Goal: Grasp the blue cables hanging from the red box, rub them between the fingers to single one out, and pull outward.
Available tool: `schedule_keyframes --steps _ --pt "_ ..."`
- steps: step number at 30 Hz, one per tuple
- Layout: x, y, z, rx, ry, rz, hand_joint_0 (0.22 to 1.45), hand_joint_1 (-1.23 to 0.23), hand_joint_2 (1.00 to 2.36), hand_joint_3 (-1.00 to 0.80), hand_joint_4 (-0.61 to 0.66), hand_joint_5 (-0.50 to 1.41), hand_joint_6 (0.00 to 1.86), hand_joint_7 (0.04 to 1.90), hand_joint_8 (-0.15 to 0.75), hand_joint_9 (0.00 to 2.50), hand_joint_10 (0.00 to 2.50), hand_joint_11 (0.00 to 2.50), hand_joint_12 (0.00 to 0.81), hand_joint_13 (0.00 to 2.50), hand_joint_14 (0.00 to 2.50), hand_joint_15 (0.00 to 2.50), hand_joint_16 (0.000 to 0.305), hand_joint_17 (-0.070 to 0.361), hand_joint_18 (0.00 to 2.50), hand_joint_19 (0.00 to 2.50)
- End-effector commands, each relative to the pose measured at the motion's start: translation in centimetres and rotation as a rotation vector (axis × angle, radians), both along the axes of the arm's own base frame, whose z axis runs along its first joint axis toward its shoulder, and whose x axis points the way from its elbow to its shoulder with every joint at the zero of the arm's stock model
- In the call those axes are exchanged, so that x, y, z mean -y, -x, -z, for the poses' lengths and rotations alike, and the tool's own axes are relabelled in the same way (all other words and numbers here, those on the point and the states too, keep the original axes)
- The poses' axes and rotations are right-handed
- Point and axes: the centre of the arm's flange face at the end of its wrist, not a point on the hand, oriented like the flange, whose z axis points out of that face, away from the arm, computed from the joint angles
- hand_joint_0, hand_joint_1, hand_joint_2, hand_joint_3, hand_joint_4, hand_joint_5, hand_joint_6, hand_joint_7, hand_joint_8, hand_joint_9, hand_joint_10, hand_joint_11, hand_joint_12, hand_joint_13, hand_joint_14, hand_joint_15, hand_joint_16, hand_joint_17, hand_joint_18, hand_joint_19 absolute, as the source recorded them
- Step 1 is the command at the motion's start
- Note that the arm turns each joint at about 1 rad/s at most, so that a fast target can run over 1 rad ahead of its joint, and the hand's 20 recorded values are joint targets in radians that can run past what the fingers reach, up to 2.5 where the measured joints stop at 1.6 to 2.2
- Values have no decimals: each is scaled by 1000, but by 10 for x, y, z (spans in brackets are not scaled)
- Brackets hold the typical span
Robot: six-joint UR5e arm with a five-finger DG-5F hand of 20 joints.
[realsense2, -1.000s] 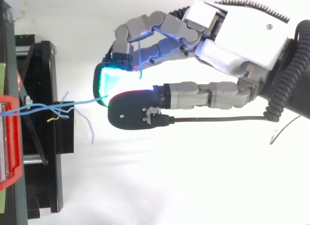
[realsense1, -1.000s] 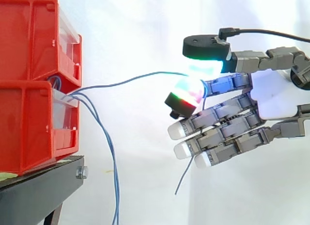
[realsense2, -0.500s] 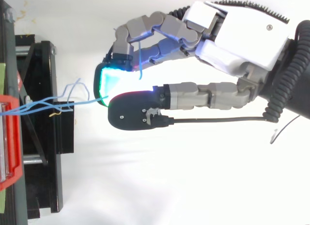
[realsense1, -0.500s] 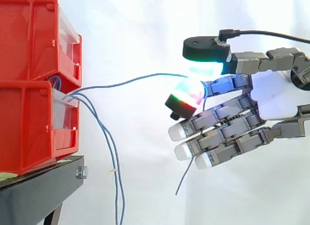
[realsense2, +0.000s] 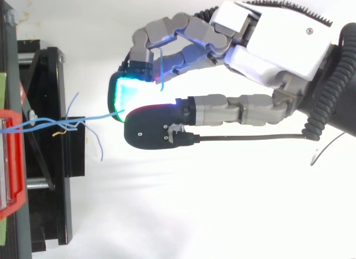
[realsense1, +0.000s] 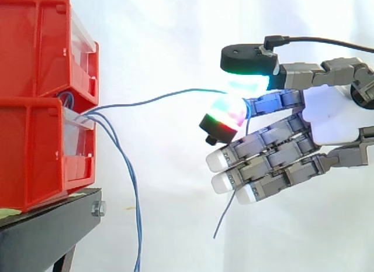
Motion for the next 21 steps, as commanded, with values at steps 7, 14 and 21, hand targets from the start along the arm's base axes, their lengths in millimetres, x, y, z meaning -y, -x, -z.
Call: schedule_keyframes --steps 7,14,21 --pt "0 0 1 -2 0 1 592 -789 1007 -52 0 -80 880 1086 281 871 12 345 391 676 15 390 57 128 555 265" --pt "0 0 0 0 0 -1 592 -792 1006 -52 2 -79 880 1086 281 891 10 366 394 697 15 414 57 128 559 268" --pt "0 0 0 0 0 -1 593 -794 1006 -52 2 -77 880 1074 285 917 12 384 392 729 17 432 56 127 581 268"
